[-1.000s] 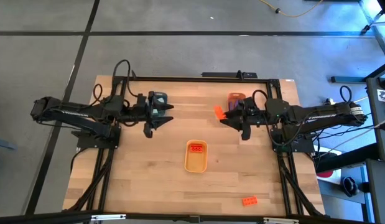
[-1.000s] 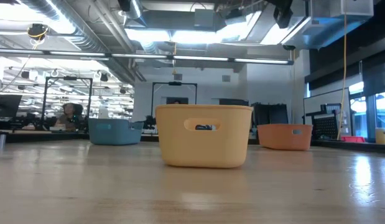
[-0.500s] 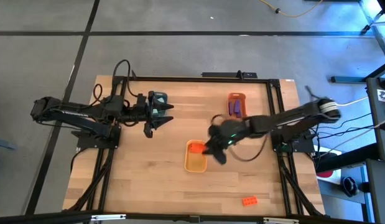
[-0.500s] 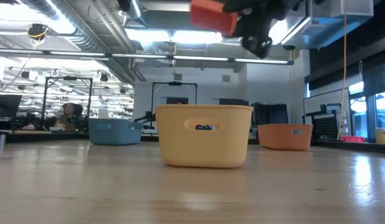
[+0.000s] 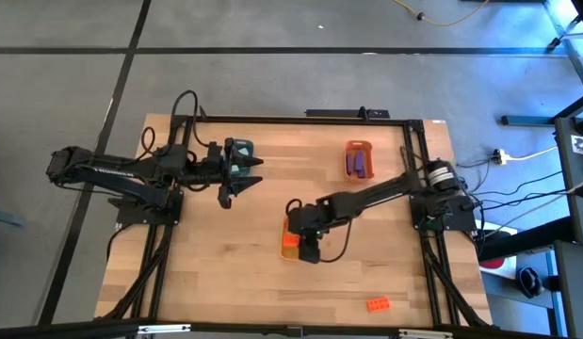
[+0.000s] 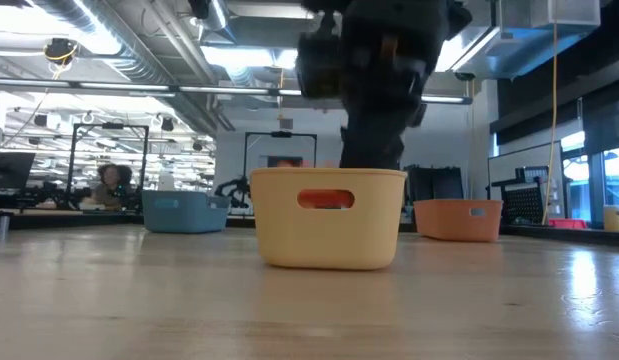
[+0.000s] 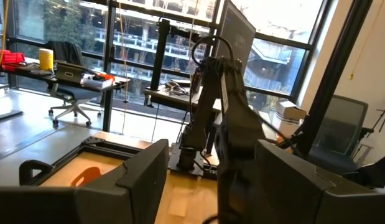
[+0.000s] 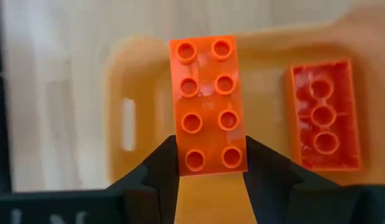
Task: Sort & place blocks by color
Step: Put the top orange game piece into the yellow bin, then put the orange game piece into the yellow bin
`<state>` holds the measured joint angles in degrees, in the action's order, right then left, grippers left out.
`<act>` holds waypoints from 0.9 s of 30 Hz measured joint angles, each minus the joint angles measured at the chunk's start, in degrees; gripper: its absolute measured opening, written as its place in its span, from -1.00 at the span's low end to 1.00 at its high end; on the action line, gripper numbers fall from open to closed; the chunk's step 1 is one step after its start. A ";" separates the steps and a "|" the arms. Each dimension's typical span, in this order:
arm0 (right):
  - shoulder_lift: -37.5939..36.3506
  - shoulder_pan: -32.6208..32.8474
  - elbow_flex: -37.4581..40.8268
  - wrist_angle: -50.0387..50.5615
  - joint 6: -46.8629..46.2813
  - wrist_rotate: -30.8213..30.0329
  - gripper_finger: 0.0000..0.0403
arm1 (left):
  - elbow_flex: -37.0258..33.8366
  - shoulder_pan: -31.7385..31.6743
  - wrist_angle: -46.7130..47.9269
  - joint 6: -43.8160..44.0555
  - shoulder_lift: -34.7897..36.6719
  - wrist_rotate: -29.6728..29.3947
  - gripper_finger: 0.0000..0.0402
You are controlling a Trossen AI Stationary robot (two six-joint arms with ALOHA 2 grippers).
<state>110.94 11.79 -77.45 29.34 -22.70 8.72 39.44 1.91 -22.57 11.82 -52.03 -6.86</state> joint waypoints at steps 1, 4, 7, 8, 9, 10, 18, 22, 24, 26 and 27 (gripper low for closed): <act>0.73 0.00 0.00 0.12 -0.31 -0.04 -0.29 | 0.00 0.00 0.00 -0.01 0.00 0.01 0.15; 2.17 -0.02 0.00 0.07 -1.16 -0.49 -0.29 | 0.00 0.00 0.00 -0.01 0.00 0.01 0.15; 2.75 0.00 0.00 0.77 -2.94 -4.42 -0.29 | 0.00 0.00 0.00 -0.01 0.00 0.03 0.15; 2.75 -0.03 0.00 1.09 -3.61 -5.67 -0.29 | 0.00 0.00 0.00 -0.01 0.00 0.03 0.15; 2.75 -0.06 0.00 1.31 -3.80 -6.67 -0.29 | 0.00 0.00 0.00 -0.01 0.00 0.03 0.15; 2.75 -0.07 0.00 1.61 -3.75 -7.31 -0.29 | 0.00 0.00 0.00 0.00 0.00 0.03 0.15; 2.75 -0.04 0.00 2.37 0.65 -7.57 0.25 | 0.00 -0.02 0.00 0.00 0.00 0.03 0.15; 2.75 -0.31 -1.11 4.81 2.25 -7.34 0.43 | 0.00 -0.02 -0.02 -0.01 0.00 0.03 0.15; 2.75 -0.66 -3.14 7.52 4.00 -7.30 0.45 | -0.02 0.00 0.00 -0.01 0.00 0.03 0.15; 2.71 -1.07 -5.97 11.24 7.35 -7.29 0.45 | -0.02 -0.02 0.00 -0.01 0.00 0.03 0.15; 2.51 -1.24 -7.31 12.69 9.47 -7.25 0.44 | -0.02 -0.01 -0.02 -0.01 0.00 0.03 0.15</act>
<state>113.45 10.55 -84.76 42.03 -13.23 1.47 39.42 1.90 -22.58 11.81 -52.03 -6.83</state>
